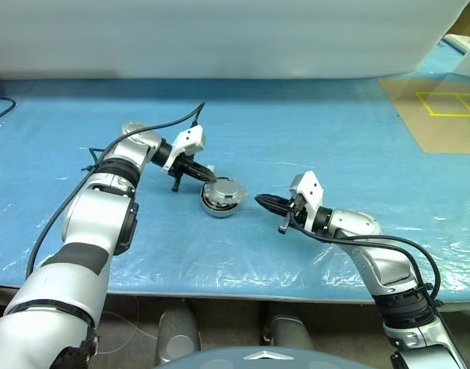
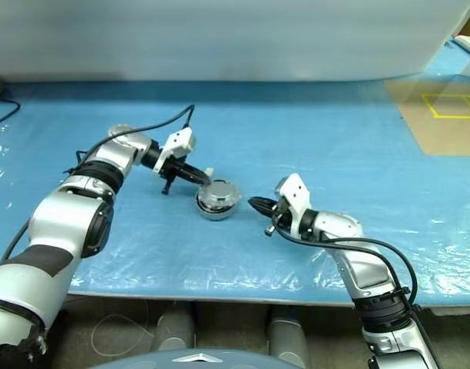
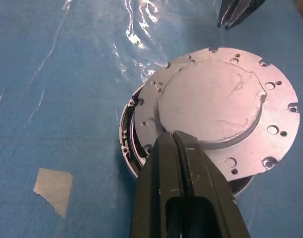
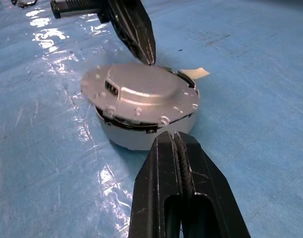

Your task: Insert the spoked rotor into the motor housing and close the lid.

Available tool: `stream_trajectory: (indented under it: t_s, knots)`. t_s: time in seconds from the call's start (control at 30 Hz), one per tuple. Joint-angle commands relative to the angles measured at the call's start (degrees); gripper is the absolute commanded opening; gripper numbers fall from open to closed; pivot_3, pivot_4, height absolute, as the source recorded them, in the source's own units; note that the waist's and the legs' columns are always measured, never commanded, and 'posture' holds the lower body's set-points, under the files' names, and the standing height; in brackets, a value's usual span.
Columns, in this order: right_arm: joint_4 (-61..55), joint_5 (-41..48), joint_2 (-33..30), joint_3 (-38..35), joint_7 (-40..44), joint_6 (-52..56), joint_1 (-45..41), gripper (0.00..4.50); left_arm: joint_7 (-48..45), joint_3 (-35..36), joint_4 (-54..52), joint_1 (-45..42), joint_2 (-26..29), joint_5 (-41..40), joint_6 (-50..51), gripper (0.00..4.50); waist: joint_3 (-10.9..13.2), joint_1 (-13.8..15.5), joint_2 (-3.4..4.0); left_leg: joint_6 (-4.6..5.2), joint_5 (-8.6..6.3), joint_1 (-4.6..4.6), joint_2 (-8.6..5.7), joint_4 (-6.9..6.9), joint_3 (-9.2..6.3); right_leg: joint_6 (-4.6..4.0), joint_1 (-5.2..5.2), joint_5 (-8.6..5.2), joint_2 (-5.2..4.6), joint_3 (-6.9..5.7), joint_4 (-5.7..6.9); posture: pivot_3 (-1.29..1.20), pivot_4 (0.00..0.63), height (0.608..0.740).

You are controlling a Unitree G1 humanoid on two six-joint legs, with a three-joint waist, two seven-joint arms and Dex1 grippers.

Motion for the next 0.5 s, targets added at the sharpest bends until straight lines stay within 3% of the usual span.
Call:
stream_trajectory:
  t_s: [0.03, 0.3, 0.4, 0.5]
  knots:
    - [-0.52, 0.42, 0.06, -0.63, 0.19, -0.99, -0.9, 0.0, 0.94, 2.21, -2.05, -0.82, -1.1, -2.62, -2.7, 0.03, 0.0, 0.12, 0.0, 0.0, 0.0, 0.0, 0.0, 0.0, 0.0, 0.0, 0.0, 0.0, 0.0, 0.0, 0.01, 0.0, 0.15, 0.74]
    - [-0.24, 1.87, 1.42, -1.0, 0.34, -0.01, -3.02, 0.0, -2.23, 4.87, -3.69, -0.53, -2.63, -6.46, -1.96, 0.03, 0.0, -0.13, 0.0, 0.0, 0.0, 0.0, -0.03, 0.01, 0.0, 0.0, -0.02, 0.0, -0.02, 0.01, 0.02, 0.0, 0.15, 0.74]
    - [0.48, 2.6, 2.3, -1.2, 0.51, 0.16, -4.27, 0.57, -3.28, 5.45, -5.01, 0.96, -2.16, -8.17, -1.27, 0.0, 0.0, -0.2, 0.0, 0.0, 0.0, 0.02, -0.02, 0.0, 0.0, 0.0, -0.03, 0.0, -0.01, 0.01, 0.03, 0.0, 0.15, 0.74]
    - [1.84, 2.69, 3.11, -0.47, 1.05, -0.32, -5.97, 1.57, -3.36, 5.05, -6.89, 3.54, -1.11, -9.45, -0.76, 0.0, 0.0, -0.21, 0.0, 0.0, 0.0, 0.03, -0.03, 0.0, 0.01, -0.01, -0.03, 0.0, -0.02, 0.02, 0.03, 0.0, 0.15, 0.74]
